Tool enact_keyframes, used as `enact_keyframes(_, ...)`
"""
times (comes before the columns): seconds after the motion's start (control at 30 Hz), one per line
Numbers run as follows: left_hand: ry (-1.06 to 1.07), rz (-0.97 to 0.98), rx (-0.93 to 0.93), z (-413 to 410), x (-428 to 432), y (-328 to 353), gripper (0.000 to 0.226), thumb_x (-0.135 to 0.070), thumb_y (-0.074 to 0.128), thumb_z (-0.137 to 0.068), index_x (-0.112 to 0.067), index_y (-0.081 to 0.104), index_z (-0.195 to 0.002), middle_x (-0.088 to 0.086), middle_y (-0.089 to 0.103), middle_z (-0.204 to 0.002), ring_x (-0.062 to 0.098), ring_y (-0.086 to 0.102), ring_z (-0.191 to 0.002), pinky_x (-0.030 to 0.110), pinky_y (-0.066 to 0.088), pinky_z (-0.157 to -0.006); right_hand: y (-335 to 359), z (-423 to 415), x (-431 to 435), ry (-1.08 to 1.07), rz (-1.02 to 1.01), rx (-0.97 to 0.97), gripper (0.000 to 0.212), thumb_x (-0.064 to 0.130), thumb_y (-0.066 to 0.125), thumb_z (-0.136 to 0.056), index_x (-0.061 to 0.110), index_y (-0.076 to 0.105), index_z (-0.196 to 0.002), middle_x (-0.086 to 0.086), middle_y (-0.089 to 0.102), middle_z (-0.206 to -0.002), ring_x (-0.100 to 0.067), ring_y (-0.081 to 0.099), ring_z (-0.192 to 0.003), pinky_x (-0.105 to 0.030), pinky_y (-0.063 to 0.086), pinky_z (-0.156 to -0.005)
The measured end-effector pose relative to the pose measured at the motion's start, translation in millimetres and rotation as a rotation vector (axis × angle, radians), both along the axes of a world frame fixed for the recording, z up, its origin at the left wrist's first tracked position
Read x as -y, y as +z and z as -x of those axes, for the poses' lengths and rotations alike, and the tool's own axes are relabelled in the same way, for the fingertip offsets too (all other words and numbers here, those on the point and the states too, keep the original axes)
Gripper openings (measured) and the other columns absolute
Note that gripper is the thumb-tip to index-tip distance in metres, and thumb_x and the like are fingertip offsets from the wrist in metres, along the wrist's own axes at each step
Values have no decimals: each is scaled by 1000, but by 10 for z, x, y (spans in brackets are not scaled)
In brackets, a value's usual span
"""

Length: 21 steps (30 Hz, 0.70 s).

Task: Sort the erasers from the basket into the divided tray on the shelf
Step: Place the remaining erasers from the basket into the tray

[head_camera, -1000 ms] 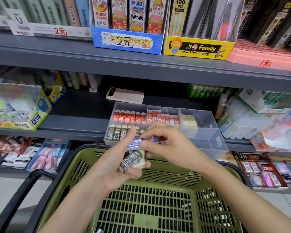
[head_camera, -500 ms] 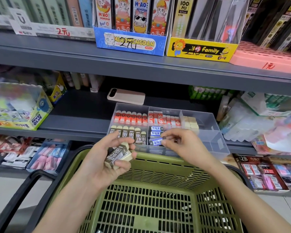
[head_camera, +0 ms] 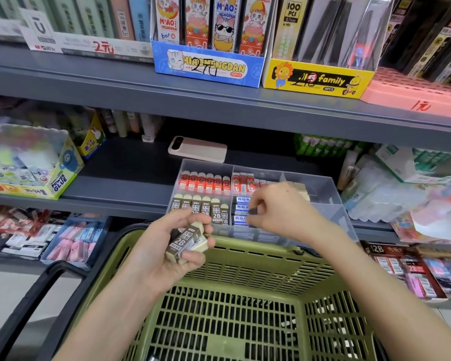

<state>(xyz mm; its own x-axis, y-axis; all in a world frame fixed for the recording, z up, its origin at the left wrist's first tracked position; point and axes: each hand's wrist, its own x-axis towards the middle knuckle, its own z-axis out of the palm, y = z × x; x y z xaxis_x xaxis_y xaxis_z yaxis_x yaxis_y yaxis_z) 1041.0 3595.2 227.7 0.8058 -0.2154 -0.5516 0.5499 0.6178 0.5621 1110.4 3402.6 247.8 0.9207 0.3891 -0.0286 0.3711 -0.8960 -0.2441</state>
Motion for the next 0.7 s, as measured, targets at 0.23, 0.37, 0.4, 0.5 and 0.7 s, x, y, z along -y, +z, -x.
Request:
enact_keyframes(0.23,-6,-8,8,8,-16,-20,29,-23,60,-75,3,72,-77,16,61,-72,23,59,-55,19,35,-30,-56,-19,132,-26,-97,-43,18,23,56,-90,19,73,-88,7,71,-89,-8,60,-79,-28,46,-75)
enact_keyframes(0.37,1,-11,0,4,-11,-39,28,-23,60,-75,3,72,-74,16,61,-72,23,58,-55,19,35,-30,-125,25,233,-30,-74,-59,17,27,57,-90,25,73,-95,11,70,-100,-11,61,-86,-29,49,-78)
enact_keyframes(0.4,1,-7,-2,1,-3,-43,28,-23,60,-75,2,72,-74,16,61,-72,23,58,-55,19,35,-30,-154,41,218,-13,-94,-89,18,26,56,-91,23,73,-93,7,71,-98,-13,61,-86,-31,49,-79)
enact_keyframes(0.5,8,11,-5,-6,25,-45,29,-23,59,-74,3,72,-73,16,62,-72,24,59,-57,20,36,-31,-230,74,177,47,-90,-120,23,22,50,-94,12,70,-90,-3,69,-94,-21,58,-89,-38,46,-83)
enact_keyframes(0.7,18,-13,7,-18,76,-23,32,-25,56,-79,3,71,-81,17,63,-72,24,59,-53,19,34,-29,-147,236,108,64,-200,125,25,40,51,-93,26,68,-105,8,65,-92,-14,55,-92,-29,40,-86)
